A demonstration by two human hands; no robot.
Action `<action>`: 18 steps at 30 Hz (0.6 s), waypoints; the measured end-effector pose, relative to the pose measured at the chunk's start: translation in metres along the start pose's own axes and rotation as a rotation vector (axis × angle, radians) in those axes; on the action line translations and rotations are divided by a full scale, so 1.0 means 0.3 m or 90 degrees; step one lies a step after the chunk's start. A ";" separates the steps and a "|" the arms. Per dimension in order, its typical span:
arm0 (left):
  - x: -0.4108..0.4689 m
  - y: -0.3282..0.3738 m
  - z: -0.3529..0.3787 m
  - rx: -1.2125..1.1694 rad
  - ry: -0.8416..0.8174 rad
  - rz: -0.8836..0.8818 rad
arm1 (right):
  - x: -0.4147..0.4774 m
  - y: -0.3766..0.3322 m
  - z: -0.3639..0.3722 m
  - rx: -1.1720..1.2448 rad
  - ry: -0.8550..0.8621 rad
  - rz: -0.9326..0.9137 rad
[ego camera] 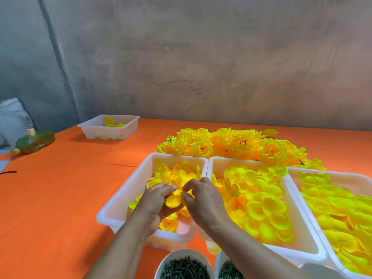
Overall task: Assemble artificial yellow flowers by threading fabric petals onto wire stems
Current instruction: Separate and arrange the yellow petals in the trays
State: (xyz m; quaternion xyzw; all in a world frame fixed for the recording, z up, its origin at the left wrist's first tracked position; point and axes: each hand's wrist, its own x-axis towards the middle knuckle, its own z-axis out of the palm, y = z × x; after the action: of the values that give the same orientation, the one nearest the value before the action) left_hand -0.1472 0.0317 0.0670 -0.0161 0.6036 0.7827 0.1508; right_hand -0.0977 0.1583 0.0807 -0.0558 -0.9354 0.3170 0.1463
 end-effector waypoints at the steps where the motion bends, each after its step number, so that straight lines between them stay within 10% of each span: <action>1: 0.001 -0.002 -0.006 -0.033 -0.014 -0.010 | 0.000 0.002 0.007 -0.018 0.008 -0.012; 14: 0.012 0.000 -0.012 -0.085 -0.020 -0.025 | -0.034 0.010 0.037 -0.207 0.089 -0.354; 18: -0.003 0.016 -0.013 -0.095 -0.050 -0.067 | -0.011 0.007 0.037 -0.022 0.052 -0.177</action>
State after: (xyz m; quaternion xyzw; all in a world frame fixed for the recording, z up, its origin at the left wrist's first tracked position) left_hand -0.1481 0.0268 0.0707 -0.0283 0.5355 0.8165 0.2141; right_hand -0.0980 0.1530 0.0701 0.0590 -0.9327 0.2746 0.2261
